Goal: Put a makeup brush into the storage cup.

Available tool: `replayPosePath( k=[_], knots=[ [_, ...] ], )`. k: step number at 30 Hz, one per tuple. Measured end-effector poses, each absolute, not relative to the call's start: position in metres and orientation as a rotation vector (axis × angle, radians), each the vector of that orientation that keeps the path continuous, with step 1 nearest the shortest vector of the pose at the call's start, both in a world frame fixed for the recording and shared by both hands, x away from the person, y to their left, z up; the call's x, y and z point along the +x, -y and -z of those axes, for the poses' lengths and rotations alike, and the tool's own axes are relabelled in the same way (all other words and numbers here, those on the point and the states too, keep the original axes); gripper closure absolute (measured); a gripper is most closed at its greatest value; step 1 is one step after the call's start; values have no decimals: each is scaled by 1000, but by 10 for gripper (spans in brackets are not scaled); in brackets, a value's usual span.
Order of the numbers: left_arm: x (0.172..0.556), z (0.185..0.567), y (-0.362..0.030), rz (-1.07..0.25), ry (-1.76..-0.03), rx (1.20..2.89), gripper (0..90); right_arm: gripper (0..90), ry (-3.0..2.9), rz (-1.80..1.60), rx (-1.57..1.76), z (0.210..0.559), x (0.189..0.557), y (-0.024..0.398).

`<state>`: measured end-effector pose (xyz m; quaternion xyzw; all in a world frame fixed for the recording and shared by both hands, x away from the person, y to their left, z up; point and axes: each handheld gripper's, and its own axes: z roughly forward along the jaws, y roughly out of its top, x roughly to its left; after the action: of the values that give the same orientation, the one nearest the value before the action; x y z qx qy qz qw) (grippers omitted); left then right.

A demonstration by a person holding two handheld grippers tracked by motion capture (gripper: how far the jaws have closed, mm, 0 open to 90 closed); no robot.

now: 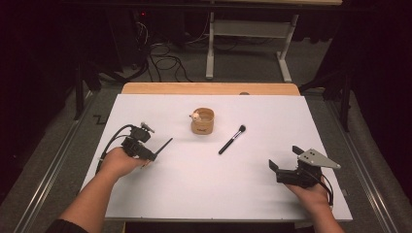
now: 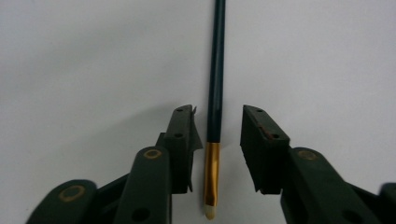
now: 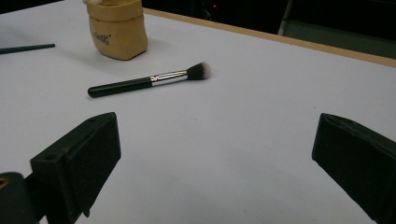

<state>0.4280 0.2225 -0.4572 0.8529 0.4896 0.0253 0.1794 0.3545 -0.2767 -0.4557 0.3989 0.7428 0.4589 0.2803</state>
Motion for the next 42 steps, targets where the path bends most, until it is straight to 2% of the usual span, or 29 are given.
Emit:
replayPosePath(
  k=[22,42],
  knots=[
    [430,462,-222,-66,-1395,2424,820,23,-1998,-1230,1065,456,354,276],
    [426,465,-224,-88,-1351,2404,829,25,-2005,-1233,1069,457,355,276]
  ],
)
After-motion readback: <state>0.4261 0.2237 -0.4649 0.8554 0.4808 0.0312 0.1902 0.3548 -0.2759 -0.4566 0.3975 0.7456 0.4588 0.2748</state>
